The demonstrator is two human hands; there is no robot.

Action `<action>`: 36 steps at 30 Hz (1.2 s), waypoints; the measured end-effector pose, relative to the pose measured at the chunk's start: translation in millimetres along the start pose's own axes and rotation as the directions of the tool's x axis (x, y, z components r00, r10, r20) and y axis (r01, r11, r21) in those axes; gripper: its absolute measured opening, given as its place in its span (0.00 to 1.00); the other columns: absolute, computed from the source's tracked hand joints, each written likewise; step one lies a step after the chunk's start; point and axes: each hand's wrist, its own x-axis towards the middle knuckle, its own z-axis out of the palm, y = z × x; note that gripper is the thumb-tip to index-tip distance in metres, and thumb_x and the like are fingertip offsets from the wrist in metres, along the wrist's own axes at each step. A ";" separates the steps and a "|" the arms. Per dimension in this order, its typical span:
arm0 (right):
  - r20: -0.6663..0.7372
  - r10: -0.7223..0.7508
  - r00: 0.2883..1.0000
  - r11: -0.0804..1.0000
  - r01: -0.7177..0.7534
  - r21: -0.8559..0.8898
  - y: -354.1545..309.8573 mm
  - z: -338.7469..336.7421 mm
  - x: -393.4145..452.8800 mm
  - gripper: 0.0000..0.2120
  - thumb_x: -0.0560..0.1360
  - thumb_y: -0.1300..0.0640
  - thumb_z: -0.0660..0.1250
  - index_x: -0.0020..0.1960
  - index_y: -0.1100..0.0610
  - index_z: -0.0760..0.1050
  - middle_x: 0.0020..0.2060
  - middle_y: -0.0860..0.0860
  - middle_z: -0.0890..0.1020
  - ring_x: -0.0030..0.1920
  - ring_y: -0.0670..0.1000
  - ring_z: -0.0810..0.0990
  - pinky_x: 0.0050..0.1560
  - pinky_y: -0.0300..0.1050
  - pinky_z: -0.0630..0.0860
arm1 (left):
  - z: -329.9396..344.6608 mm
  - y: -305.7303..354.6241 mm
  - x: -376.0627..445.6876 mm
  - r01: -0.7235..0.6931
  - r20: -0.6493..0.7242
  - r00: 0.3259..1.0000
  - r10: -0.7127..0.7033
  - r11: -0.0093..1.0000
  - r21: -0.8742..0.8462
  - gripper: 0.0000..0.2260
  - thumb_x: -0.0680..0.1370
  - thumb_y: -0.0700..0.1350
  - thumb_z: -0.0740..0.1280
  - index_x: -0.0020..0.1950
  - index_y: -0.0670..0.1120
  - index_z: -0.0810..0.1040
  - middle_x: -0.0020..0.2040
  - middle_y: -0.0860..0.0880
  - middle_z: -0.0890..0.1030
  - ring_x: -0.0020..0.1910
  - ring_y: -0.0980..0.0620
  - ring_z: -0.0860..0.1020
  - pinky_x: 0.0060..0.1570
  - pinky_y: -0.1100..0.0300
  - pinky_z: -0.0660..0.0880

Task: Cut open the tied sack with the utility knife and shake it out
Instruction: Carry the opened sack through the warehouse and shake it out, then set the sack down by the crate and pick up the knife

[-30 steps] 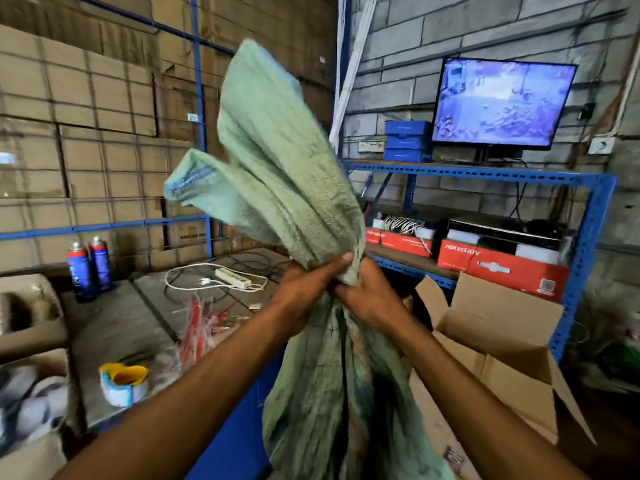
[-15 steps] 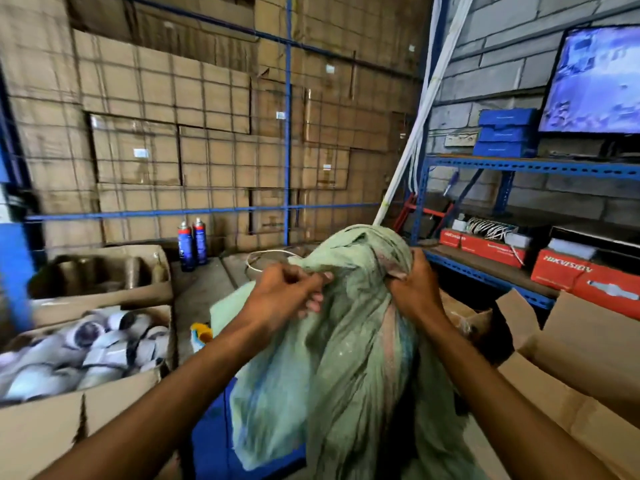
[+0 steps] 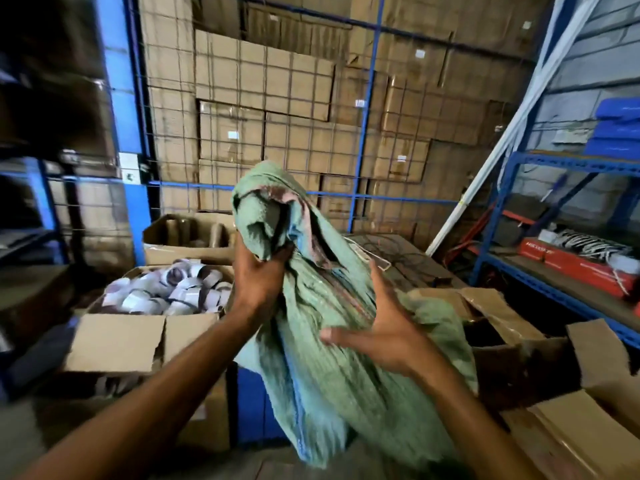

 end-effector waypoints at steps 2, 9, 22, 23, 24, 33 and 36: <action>0.046 0.017 0.999 0.996 -0.013 -0.091 8.1 44.4 -2.8 0.70 0.50 0.31 0.75 0.68 0.38 0.23 0.77 0.51 0.44 0.76 0.54 0.51 0.73 0.59 0.58 | -10.8 16.2 -4.7 0.123 -0.051 0.990 -0.132 0.982 -0.142 0.21 0.69 0.45 0.74 0.61 0.44 0.76 0.55 0.44 0.83 0.53 0.45 0.82 0.57 0.40 0.77; -0.357 -0.198 0.913 0.771 0.370 0.518 -45.7 143.4 29.5 0.26 0.64 0.75 0.67 0.61 0.74 0.66 0.56 0.58 0.74 0.48 0.31 0.74 0.53 0.22 0.68 | -84.7 55.3 -30.7 0.526 0.180 0.846 -0.503 0.841 -0.125 0.10 0.79 0.47 0.62 0.49 0.43 0.80 0.45 0.44 0.86 0.38 0.52 0.84 0.35 0.61 0.81; 0.102 -0.470 0.877 0.501 0.170 0.848 -218.2 317.3 54.7 0.16 0.74 0.67 0.64 0.62 0.64 0.71 0.57 0.59 0.78 0.40 0.34 0.79 0.43 0.24 0.74 | -311.9 66.5 -12.4 0.369 -0.238 0.862 -0.448 0.876 -0.312 0.13 0.75 0.52 0.64 0.47 0.46 0.84 0.42 0.47 0.87 0.42 0.49 0.84 0.46 0.55 0.76; 0.117 -0.535 0.837 0.540 0.232 0.809 -226.2 336.7 58.0 0.21 0.70 0.65 0.68 0.62 0.60 0.71 0.56 0.54 0.79 0.45 0.32 0.78 0.50 0.26 0.74 | -332.8 71.1 -8.7 0.331 -0.324 0.852 -0.411 0.903 -0.275 0.12 0.77 0.50 0.64 0.49 0.45 0.83 0.43 0.46 0.87 0.41 0.50 0.84 0.44 0.56 0.76; 0.163 -0.591 0.790 0.576 0.271 0.771 -232.8 350.3 58.3 0.25 0.66 0.63 0.70 0.62 0.56 0.71 0.56 0.49 0.79 0.50 0.32 0.78 0.53 0.27 0.73 | -358.9 73.0 -4.3 0.306 -0.425 0.827 -0.368 0.929 -0.209 0.11 0.77 0.48 0.65 0.51 0.43 0.82 0.46 0.45 0.86 0.42 0.49 0.84 0.44 0.56 0.76; 0.645 -0.400 0.651 0.440 -0.481 0.758 -256.9 499.5 57.7 0.29 0.61 0.46 0.74 0.60 0.53 0.76 0.64 0.57 0.77 0.65 0.57 0.74 0.66 0.59 0.69 | -508.2 44.0 -34.2 0.539 -0.584 0.647 -0.489 0.836 -0.103 0.17 0.82 0.41 0.54 0.69 0.36 0.67 0.64 0.39 0.74 0.50 0.42 0.77 0.44 0.57 0.74; 0.649 -0.303 0.697 0.524 -0.447 0.725 -263.0 555.7 47.9 0.42 0.53 0.38 0.79 0.59 0.62 0.76 0.60 0.60 0.78 0.61 0.58 0.77 0.64 0.57 0.72 | -549.2 16.1 -42.2 0.613 -0.631 0.576 -0.519 0.785 -0.085 0.14 0.81 0.40 0.59 0.64 0.36 0.73 0.59 0.38 0.79 0.50 0.42 0.77 0.50 0.52 0.74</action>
